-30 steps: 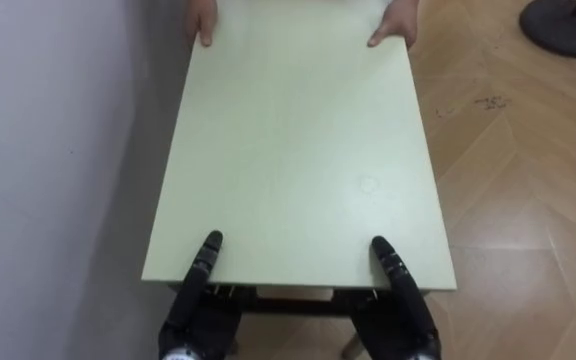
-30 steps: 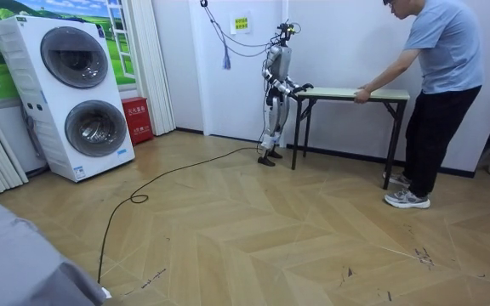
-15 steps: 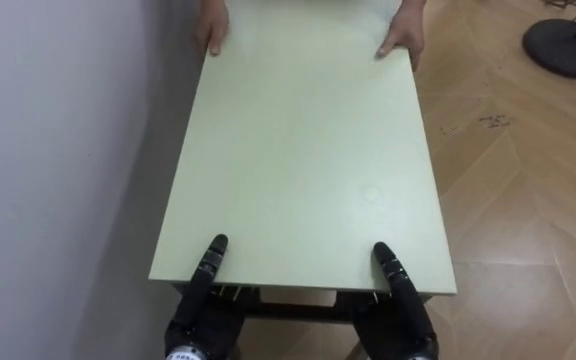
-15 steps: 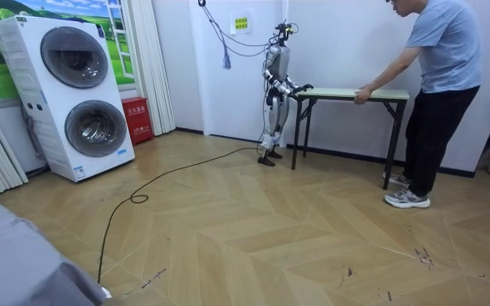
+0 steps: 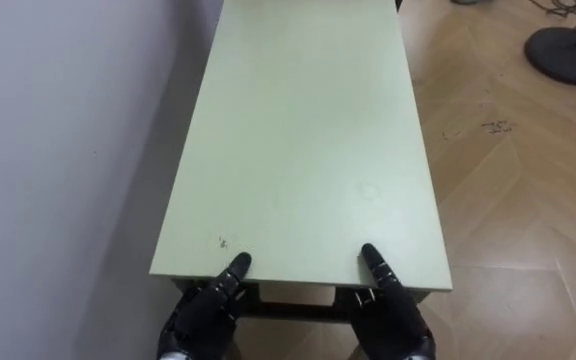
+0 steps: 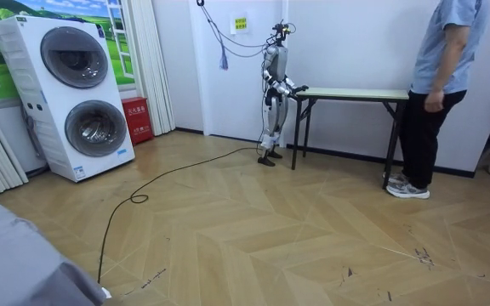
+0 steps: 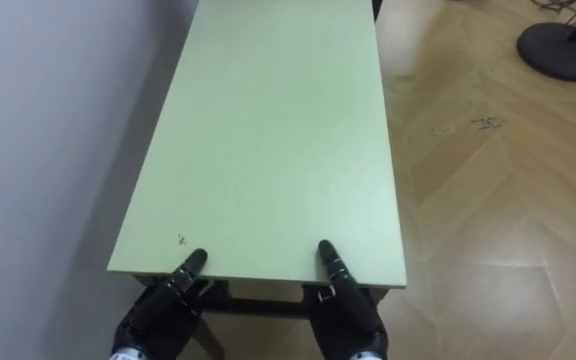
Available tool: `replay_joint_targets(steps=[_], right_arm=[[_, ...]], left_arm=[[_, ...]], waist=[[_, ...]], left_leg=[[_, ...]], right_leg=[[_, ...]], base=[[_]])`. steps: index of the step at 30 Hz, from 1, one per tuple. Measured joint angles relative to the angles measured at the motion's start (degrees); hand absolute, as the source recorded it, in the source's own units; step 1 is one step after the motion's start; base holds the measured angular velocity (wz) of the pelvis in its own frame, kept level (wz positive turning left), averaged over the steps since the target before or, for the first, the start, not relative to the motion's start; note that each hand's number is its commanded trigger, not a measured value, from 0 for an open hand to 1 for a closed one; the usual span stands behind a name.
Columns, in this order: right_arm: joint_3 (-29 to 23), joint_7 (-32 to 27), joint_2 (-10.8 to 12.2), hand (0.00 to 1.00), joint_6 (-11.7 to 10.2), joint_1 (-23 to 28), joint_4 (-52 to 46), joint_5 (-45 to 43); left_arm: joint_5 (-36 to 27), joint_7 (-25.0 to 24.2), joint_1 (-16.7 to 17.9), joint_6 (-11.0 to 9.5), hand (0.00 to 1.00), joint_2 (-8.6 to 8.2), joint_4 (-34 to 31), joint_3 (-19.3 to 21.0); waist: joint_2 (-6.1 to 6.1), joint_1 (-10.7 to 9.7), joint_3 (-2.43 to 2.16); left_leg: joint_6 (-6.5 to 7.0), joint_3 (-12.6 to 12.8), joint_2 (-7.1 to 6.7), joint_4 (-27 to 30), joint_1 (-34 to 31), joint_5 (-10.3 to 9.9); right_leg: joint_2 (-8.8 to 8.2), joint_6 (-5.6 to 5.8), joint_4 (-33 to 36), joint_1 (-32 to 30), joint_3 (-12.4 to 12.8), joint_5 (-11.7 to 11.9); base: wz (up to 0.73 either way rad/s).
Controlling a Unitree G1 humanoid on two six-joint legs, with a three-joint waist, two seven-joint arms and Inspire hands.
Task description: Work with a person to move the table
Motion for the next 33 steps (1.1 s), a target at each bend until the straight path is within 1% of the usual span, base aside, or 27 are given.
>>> replay_joint_targets(steps=[1,6,9,10,11,12,14,16,24,28,31,32,33], right_arm=[[0.08,0.48,-0.38,0.00,0.46,-0.03,0.00,-1.10],[0.10,2.40,-0.40,0.00,1.19,-0.05,0.00,-3.10],[0.08,3.17,-0.39,0.00,1.87,-0.05,0.00,-3.14],[0.09,3.54,-0.40,0.00,2.30,-0.05,0.00,-3.14],[0.20,3.87,-0.40,0.00,2.43,-0.05,0.00,-3.14],[0.22,4.03,-0.40,0.00,2.45,-0.05,0.00,-3.14],[0.24,4.33,-0.39,0.00,2.50,-0.06,0.00,-3.14],[0.24,4.64,-0.41,0.00,2.86,-0.06,0.00,-3.14],[0.27,5.59,-0.48,0.00,3.57,-0.06,0.04,-3.30],[0.96,6.74,-1.57,0.00,3.72,-0.04,0.47,-3.77],[0.92,7.62,-2.47,0.00,3.89,0.02,0.49,-6.38],[0.94,8.24,-3.14,0.00,4.21,0.02,0.58,-9.62],[0.98,8.47,-3.32,0.00,4.28,-0.05,0.73,-10.90]], left_arm=[[0.17,-0.23,0.00,0.00,0.00,0.01,0.20,0.00],[0.59,-0.86,0.06,0.90,0.00,0.00,0.47,-0.45],[1.88,-1.23,0.21,1.44,0.00,0.04,0.63,-0.87],[3.05,-1.20,0.18,1.77,0.00,0.25,1.37,-1.57],[4.25,-1.05,0.23,2.54,0.00,0.52,2.40,-2.08],[4.51,-0.99,0.31,2.93,0.00,0.56,2.92,-2.52],[6.48,-0.90,0.61,4.35,0.00,0.55,3.64,-3.95],[7.15,-0.90,0.62,5.13,0.00,0.46,3.71,-4.19],[7.50,-0.89,0.55,5.43,0.00,0.49,4.02,-4.15],[7.78,-0.85,0.54,5.54,0.00,0.54,5.18,-4.13],[9.66,-0.86,0.53,5.53,0.00,0.64,5.38,-4.03],[10.87,-0.86,0.53,5.53,0.00,0.77,5.78,-4.03],[11.21,-0.86,0.52,5.55,0.00,0.85,5.89,-4.04]], waist=[[0.00,0.02,0.00],[0.01,-0.02,-0.01],[-0.01,-0.02,-0.02],[-0.01,-0.04,-0.02],[-0.02,-0.12,-0.01],[-0.02,-0.18,-0.01],[-0.07,-0.21,-0.01],[-0.09,-0.22,0.00],[-0.12,-0.38,0.02],[-0.16,-0.49,0.05],[-0.19,-0.49,0.05],[-0.30,-0.45,0.02],[-0.37,-0.40,0.02]], left_leg=[[0.00,0.00,0.01,0.00,0.01,0.00],[0.00,0.02,0.03,0.01,0.02,0.00],[0.00,0.06,0.03,0.03,0.04,0.00],[0.00,0.08,0.04,0.04,0.04,0.00],[0.00,0.09,0.05,0.05,0.04,0.00],[0.00,0.10,0.05,0.05,0.04,0.00],[0.00,0.10,0.05,0.07,0.02,0.00],[0.00,0.10,0.06,0.07,0.02,0.00],[0.00,0.16,0.08,0.07,0.04,0.00],[-0.01,0.18,0.09,0.06,-0.06,0.00],[0.00,0.18,0.08,0.05,-0.23,-0.01],[-0.02,0.39,0.13,0.05,-0.17,-0.02],[-0.04,0.41,0.16,0.06,-0.19,-0.03]], right_leg=[[0.00,0.00,0.00,0.00,0.00,0.00],[0.02,0.00,-0.01,0.02,-0.02,0.00],[0.01,-0.01,0.02,0.03,-0.02,0.00],[0.01,-0.01,0.02,0.03,-0.01,0.00],[0.02,-0.01,0.02,0.02,-0.01,0.01],[0.02,-0.01,0.02,0.02,-0.01,0.01],[0.01,-0.02,0.02,0.00,-0.01,0.01],[0.02,-0.03,0.02,-0.01,-0.01,0.02],[0.03,-0.03,0.02,0.02,0.07,0.02],[0.04,-0.03,0.02,0.03,0.09,0.02],[0.04,-0.04,0.01,-0.01,0.13,0.03],[0.10,-0.05,0.02,-0.04,0.29,0.03],[0.11,-0.07,0.02,-0.06,0.23,0.04]], base=[[0.00],[0.00],[0.00],[0.00],[0.00],[0.00],[0.00],[0.00],[0.00],[0.00],[-0.01],[-0.04],[0.00]])
